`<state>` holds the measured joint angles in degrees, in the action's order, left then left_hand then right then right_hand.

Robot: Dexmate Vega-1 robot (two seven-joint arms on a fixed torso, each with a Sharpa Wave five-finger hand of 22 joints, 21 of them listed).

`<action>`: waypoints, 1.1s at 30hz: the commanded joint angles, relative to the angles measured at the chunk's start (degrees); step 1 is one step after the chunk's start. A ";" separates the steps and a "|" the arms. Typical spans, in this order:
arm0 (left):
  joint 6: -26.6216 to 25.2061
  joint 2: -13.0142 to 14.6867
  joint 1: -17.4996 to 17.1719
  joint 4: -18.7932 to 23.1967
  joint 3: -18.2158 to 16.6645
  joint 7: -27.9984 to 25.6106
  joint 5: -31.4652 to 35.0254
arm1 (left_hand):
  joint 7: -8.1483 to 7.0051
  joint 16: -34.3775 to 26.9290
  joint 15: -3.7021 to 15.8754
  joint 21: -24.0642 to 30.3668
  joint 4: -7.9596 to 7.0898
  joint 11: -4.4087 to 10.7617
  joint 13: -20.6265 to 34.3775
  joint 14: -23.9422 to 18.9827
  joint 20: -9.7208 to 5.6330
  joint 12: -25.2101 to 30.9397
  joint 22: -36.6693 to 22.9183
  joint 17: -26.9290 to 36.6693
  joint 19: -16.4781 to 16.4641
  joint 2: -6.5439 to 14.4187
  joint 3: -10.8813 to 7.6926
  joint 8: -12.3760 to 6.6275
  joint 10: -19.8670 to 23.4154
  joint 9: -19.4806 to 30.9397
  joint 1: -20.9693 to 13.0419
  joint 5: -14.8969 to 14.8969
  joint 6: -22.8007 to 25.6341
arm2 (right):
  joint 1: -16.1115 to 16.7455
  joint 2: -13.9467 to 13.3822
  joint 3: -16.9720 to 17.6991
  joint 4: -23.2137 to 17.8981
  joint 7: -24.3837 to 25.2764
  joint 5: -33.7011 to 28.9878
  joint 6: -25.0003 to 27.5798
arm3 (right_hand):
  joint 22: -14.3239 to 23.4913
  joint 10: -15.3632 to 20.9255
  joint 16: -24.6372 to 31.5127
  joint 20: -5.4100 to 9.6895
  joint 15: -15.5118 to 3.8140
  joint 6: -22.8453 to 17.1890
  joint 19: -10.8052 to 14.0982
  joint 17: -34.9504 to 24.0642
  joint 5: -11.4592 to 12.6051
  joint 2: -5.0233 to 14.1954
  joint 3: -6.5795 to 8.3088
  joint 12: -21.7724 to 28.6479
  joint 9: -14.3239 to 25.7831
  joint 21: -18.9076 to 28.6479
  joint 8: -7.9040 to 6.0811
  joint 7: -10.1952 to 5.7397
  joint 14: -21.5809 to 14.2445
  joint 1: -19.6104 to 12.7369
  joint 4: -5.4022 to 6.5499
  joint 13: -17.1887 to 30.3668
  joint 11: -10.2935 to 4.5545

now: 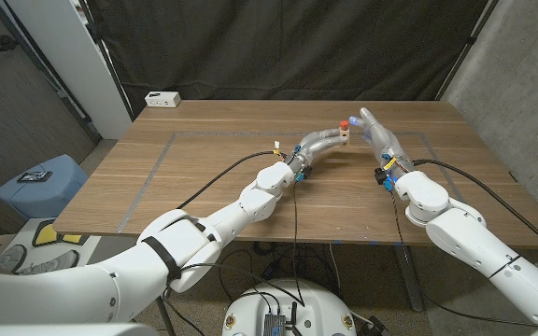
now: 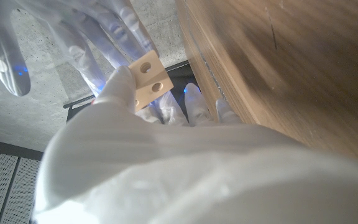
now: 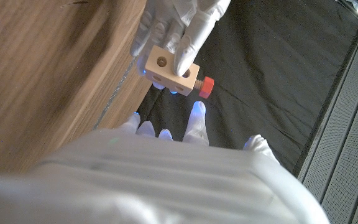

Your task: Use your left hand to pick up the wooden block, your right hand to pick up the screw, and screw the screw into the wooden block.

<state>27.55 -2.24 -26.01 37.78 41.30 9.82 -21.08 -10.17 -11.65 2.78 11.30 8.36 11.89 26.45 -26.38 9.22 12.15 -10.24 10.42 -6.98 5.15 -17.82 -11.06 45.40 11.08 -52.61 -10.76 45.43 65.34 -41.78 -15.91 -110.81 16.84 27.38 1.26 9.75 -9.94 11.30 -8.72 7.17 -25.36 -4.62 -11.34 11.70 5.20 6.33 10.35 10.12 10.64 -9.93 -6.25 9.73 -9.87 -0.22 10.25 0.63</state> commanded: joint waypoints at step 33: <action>-1.72 1.17 -1.58 3.81 0.41 -0.99 0.22 | -0.04 -0.06 2.47 0.44 0.52 0.48 0.13 -0.13 0.11 0.18 -0.26 0.12 -0.11 -0.08 -0.61 -0.49 0.72 0.16 -0.32 -0.51 1.08 | 1.91 -0.99 0.63 -1.38 1.28 0.09 -0.45 | 0.05 -5.09 0.26 -0.11 -0.14 -3.43 -0.05 -0.20 0.65 0.26 0.05 0.51 0.17 0.23 -1.29 1.08 9.43 1.09 0.32 0.10 -0.20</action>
<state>26.56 -1.32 -27.14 40.61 41.55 9.11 -20.92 -10.18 -11.65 2.78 11.30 8.59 12.22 26.44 -26.37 9.21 11.91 -10.24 10.42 -6.98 4.89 -18.33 -11.22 45.73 11.09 -52.85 -11.05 45.70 65.98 -42.26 -16.08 -110.79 17.37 27.67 0.67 9.74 -9.93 11.30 -8.71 7.17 -28.36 -4.61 -11.33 12.14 5.52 6.34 10.61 10.13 10.64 -11.04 -5.12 9.73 -9.14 -0.22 10.25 0.63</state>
